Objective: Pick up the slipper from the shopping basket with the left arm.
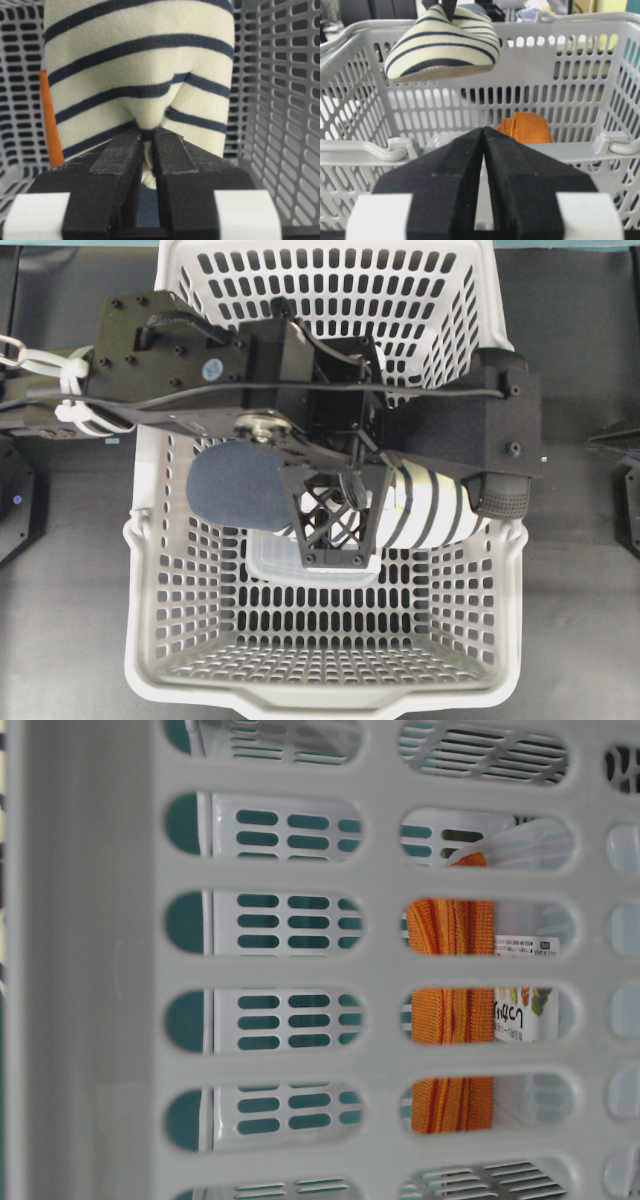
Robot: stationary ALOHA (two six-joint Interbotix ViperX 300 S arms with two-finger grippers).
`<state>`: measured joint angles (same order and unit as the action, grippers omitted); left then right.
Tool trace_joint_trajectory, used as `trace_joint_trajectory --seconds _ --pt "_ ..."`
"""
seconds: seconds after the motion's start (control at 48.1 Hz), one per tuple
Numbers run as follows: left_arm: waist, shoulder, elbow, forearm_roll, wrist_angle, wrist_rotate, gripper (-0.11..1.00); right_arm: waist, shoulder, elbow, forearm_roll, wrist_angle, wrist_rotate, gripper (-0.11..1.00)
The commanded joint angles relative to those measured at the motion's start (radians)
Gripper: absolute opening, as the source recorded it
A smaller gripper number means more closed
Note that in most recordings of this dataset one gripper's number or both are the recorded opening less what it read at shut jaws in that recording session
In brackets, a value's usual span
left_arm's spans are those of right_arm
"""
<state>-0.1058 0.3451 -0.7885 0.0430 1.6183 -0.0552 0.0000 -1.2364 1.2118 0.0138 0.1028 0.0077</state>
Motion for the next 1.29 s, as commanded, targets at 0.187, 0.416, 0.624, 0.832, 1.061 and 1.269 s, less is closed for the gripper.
trace_joint_trajectory --seconds 0.187,0.416,0.624,0.832,1.061,1.269 --pt "0.015 -0.025 0.009 0.003 0.0 -0.011 0.05 -0.002 0.006 -0.005 0.003 -0.005 0.002 -0.01" --pt "0.025 -0.04 0.078 0.003 -0.017 -0.018 0.05 -0.002 0.002 -0.006 0.003 -0.006 0.002 -0.01" --pt "0.025 -0.066 0.146 0.003 -0.081 -0.023 0.05 -0.002 -0.002 -0.006 0.003 -0.008 0.002 -0.01" --pt "0.014 -0.078 0.179 0.003 -0.084 -0.025 0.05 -0.003 -0.002 -0.006 0.003 -0.011 0.002 -0.01" --pt "0.005 -0.12 0.264 0.003 -0.138 -0.057 0.05 -0.002 -0.012 -0.006 0.003 -0.005 0.002 -0.01" --pt "0.003 -0.121 0.267 0.003 -0.152 -0.066 0.05 -0.002 -0.018 -0.006 0.003 -0.005 0.002 -0.01"
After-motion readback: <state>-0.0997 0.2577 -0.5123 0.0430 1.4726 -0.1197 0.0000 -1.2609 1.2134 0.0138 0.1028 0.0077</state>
